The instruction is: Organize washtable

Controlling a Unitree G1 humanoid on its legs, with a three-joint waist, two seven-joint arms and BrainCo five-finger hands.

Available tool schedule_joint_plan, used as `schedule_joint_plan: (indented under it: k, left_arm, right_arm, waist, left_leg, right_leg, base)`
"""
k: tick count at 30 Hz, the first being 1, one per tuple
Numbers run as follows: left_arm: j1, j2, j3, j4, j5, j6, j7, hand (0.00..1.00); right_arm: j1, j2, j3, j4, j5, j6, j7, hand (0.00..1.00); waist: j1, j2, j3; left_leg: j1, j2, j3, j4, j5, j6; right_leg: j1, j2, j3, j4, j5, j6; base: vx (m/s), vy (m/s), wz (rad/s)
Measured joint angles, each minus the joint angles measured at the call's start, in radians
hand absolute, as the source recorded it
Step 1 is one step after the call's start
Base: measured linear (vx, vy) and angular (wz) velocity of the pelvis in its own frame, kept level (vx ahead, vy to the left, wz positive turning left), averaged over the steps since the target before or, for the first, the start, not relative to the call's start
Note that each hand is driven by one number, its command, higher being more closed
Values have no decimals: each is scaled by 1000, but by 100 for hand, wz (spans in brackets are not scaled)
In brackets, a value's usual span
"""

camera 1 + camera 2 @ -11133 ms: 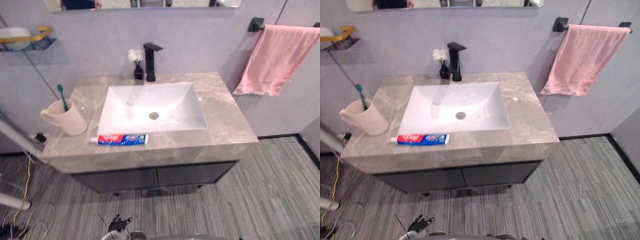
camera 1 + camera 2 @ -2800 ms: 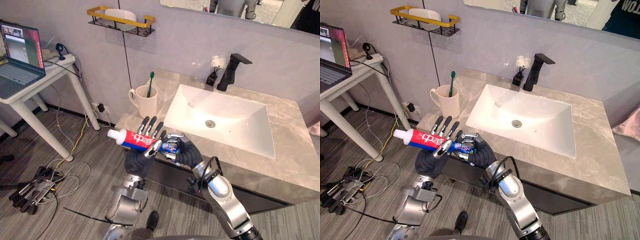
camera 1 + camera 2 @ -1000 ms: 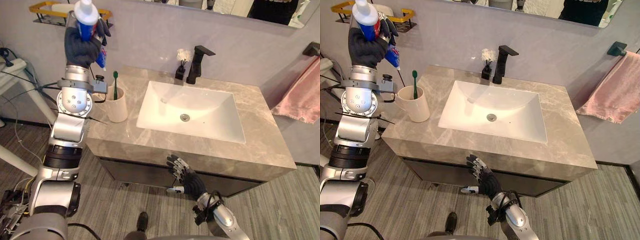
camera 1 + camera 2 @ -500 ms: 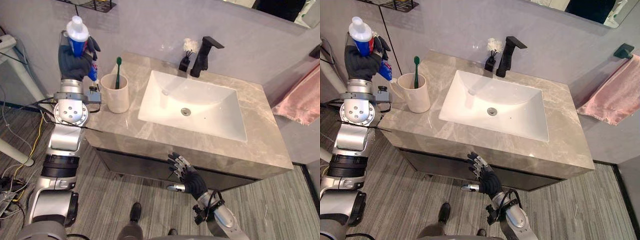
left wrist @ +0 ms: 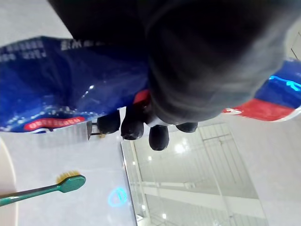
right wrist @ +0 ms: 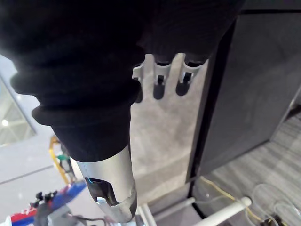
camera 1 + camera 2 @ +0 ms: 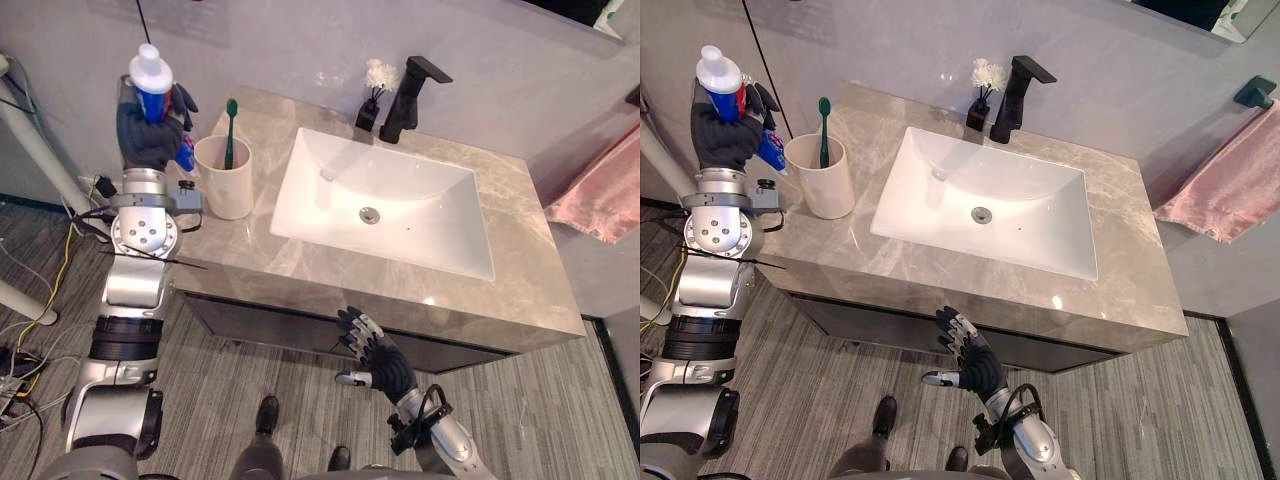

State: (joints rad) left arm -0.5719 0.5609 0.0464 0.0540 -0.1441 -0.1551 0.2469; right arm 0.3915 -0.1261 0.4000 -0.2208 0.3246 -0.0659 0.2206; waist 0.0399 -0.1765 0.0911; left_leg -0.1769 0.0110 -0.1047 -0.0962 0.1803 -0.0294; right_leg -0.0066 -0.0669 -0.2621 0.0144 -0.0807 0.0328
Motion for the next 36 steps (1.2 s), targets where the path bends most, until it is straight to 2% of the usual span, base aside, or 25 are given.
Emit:
schedule_joint_plan:
  k: [6,13,22,36]
  left_arm:
    - [-88,5,-15,-5,66,1,17,100]
    - [-130,47,-19,-14,118,-1,19,100]
    - [-157,49,-31,-14,117,-1,20,100]
    - [-163,36,-84,-12,105,-2,16,100]
  right_arm:
    - [0,0,2,0,-1,-5,1,0]
    - [-1,1,6,0,-2,-6,3,0]
    - [0,-1,28,0,-2,-6,3,0]
    - [0,-1,41,0,-2,-6,3,0]
  waist:
    - [-1,3,2]
    - [-6,3,2]
    - [-27,4,3]
    - [-27,6,4]
  left_leg:
    - [0,-1,1,0,0,0]
    - [0,-2,1,0,0,0]
    - [0,-10,2,0,-1,1]
    - [1,-9,16,0,-3,3]
  right_leg:
    - [0,-1,0,0,-5,-8]
    - [0,-2,0,-1,-5,-8]
    - [0,-4,1,-1,-5,-8]
    - [-4,-5,10,0,-4,-8]
  base:
    - [0,0,0]
    - [0,0,0]
    - [0,0,0]
    - [0,0,-2]
